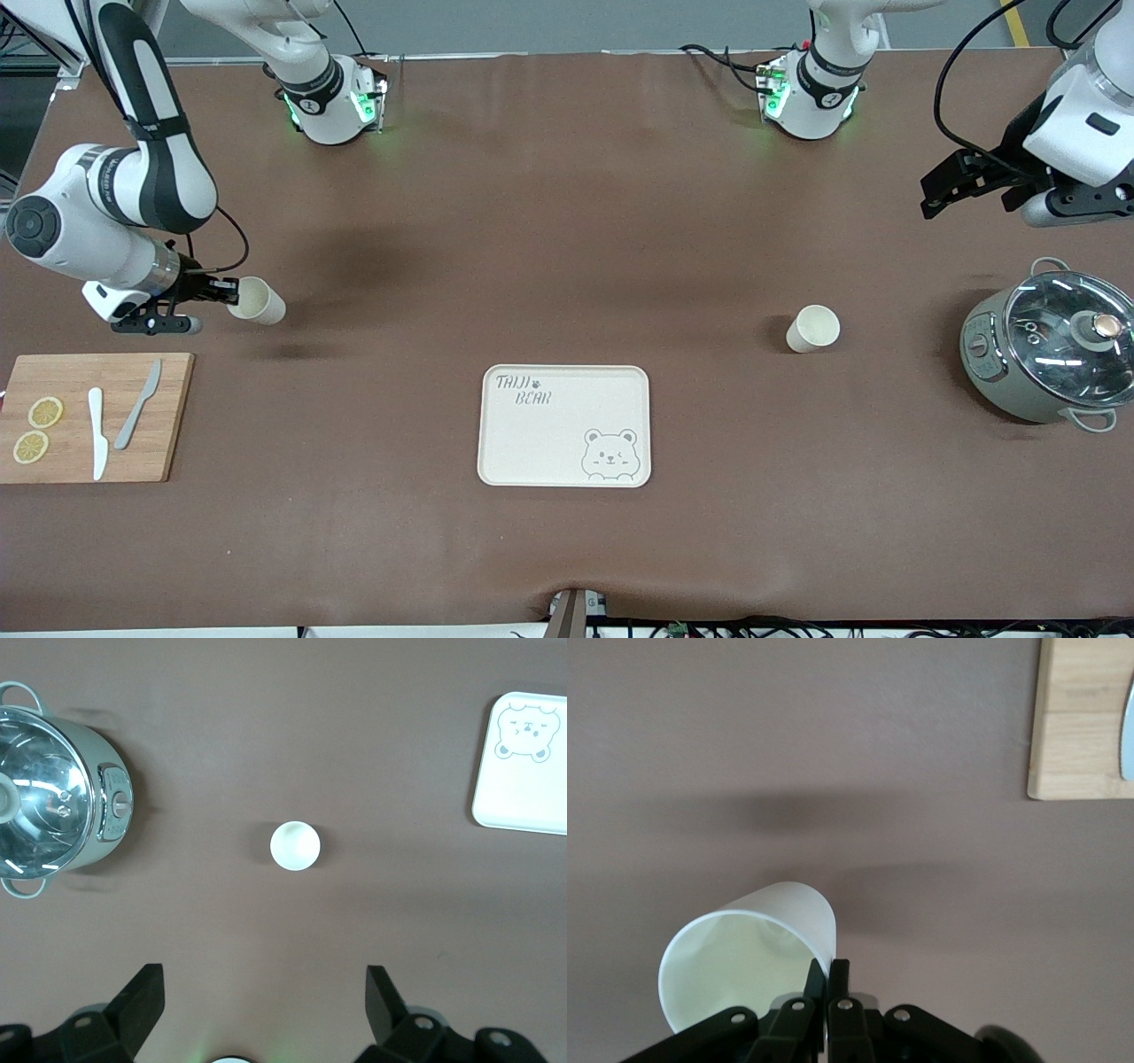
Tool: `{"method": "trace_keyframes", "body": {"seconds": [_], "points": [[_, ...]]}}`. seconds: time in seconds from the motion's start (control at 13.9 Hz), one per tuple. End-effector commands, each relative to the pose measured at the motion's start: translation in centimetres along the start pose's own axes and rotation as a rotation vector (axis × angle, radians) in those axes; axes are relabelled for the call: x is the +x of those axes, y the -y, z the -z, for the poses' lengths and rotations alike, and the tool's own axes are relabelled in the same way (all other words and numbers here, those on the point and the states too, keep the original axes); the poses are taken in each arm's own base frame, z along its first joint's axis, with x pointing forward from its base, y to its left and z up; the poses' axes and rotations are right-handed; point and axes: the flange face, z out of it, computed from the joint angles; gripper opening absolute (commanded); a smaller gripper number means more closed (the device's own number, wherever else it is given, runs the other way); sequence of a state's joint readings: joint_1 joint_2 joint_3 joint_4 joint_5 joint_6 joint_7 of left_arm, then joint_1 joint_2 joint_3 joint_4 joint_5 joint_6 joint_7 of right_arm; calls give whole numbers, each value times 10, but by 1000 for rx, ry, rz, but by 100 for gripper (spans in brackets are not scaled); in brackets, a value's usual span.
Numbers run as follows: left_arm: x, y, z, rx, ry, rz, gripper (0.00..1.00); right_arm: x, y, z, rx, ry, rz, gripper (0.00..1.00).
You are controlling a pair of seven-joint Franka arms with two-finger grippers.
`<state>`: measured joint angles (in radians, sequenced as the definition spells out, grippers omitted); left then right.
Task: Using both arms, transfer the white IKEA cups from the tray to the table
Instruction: 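Carry the cup off the tray toward the cutting board with the right gripper, then lower the cup onto the table and open the right gripper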
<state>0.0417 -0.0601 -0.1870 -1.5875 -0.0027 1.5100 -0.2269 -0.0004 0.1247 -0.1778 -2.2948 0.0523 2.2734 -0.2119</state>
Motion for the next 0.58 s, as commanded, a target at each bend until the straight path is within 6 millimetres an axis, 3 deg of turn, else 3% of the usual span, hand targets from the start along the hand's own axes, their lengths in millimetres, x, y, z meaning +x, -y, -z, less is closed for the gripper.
{"method": "trace_keyframes", "body": {"seconds": [0.0, 0.5], "points": [[-8, 1, 2, -19, -15, -13, 100, -17, -3, -6, -6, -11, 33, 0], [2, 1, -6, -24, -13, -12, 100, -27, -5, -43, -18, -20, 37, 0]]}}
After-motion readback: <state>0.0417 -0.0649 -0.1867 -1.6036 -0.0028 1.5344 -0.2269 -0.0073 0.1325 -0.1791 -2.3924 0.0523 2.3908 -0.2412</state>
